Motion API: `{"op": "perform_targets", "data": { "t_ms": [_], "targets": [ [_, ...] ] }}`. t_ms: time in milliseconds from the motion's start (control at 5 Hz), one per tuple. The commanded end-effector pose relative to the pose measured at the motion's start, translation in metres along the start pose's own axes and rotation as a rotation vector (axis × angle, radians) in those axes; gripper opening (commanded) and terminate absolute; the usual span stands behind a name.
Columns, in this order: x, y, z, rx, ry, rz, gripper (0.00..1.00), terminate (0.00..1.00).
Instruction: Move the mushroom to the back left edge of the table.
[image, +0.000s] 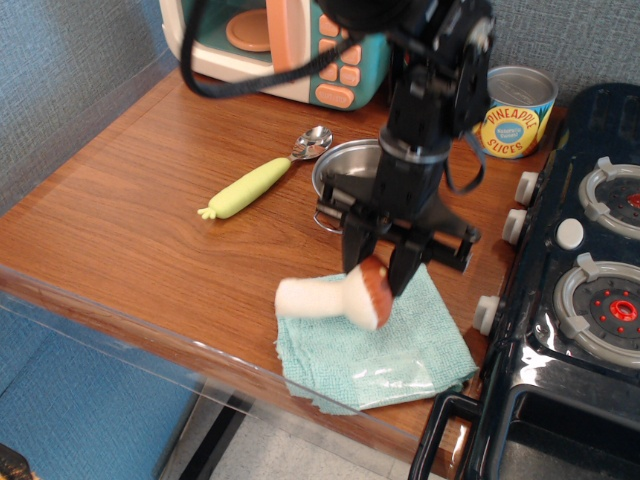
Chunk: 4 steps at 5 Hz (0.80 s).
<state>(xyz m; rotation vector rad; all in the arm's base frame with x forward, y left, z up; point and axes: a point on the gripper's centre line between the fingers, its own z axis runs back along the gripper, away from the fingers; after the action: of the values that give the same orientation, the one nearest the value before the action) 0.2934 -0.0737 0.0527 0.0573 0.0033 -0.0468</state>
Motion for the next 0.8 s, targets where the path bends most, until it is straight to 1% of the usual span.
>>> {"op": "perform_targets", "data": {
  "t_ms": [0,200,400,600],
  "targets": [
    [0.053,0.092,0.067,-0.046,-0.19,0.27,0.0,0.0],
    [0.073,0.147,0.072,-0.019,-0.22,0.401,0.0,0.0],
    [0.089,0.199,0.065,0.01,-0.187,0.501,0.0,0.0],
    [0.091,0.227,0.055,0.034,-0.158,0.553,0.0,0.0]
  ]
}}
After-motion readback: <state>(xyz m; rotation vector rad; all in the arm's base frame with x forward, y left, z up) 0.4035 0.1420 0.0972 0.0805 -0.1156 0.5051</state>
